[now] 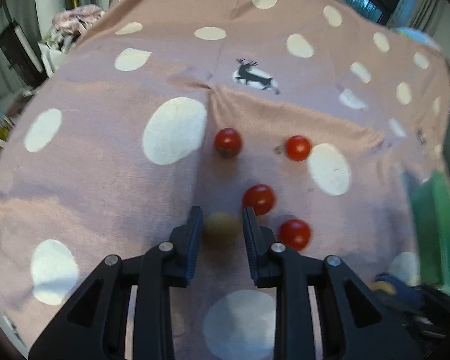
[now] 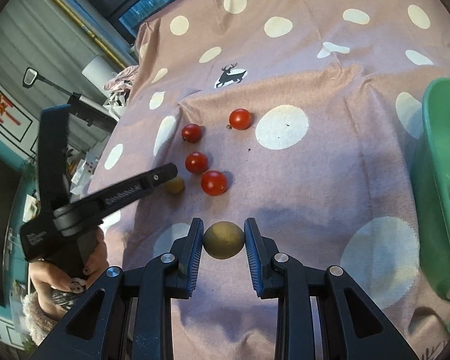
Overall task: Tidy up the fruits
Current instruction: 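Lift the yellow fruit with the right tool toward the bowl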
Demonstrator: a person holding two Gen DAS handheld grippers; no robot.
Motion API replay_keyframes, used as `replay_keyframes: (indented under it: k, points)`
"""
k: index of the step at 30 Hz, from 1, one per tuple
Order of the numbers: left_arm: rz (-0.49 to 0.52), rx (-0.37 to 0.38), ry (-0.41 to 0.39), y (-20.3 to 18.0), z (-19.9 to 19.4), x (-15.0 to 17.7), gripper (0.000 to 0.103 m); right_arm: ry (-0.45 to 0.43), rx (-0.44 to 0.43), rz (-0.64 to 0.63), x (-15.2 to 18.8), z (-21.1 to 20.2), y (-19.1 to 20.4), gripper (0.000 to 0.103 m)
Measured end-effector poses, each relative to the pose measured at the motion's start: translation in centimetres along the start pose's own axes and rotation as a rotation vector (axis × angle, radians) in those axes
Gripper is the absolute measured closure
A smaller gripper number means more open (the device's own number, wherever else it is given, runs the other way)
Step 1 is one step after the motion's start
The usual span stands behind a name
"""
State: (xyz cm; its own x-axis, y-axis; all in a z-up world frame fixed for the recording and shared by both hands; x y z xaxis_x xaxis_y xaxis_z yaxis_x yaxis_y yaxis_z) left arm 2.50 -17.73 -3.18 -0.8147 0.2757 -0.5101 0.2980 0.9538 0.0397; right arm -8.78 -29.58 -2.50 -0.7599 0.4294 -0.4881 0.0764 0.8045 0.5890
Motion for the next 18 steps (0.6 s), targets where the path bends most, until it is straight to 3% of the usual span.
replay_keyframes:
  k: [13, 16, 18]
  points:
    - [0.122, -0.139, -0.084, -1.6, 0.4, 0.9, 0.077, -0.010, 0.012, 0.004, -0.2, -0.6, -0.1, 0.074]
    - [0.117, -0.122, -0.075, -1.5, 0.2, 1.0, 0.077, -0.013, 0.018, 0.003, -0.3, -0.8, -0.2, 0.074]
    - [0.101, -0.057, -0.056, -1.7, -0.5, 1.1, 0.078, -0.015, 0.019, 0.001, -0.3, -0.9, -0.1, 0.074]
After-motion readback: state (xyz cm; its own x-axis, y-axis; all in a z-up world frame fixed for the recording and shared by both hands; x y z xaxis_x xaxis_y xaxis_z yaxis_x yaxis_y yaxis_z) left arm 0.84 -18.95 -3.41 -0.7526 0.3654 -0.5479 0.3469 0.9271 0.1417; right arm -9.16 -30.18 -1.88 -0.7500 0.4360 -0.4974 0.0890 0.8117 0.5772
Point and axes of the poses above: each gripper's, at about its wrist camera, not at the fingertips, and z roughly the way its jaws point, y to its left, x to its underside, the point moved 5 cm from there along z, roughly the way its jaws point, and after that the axes turned 11 degrees about -x, right-handed, at the moved point
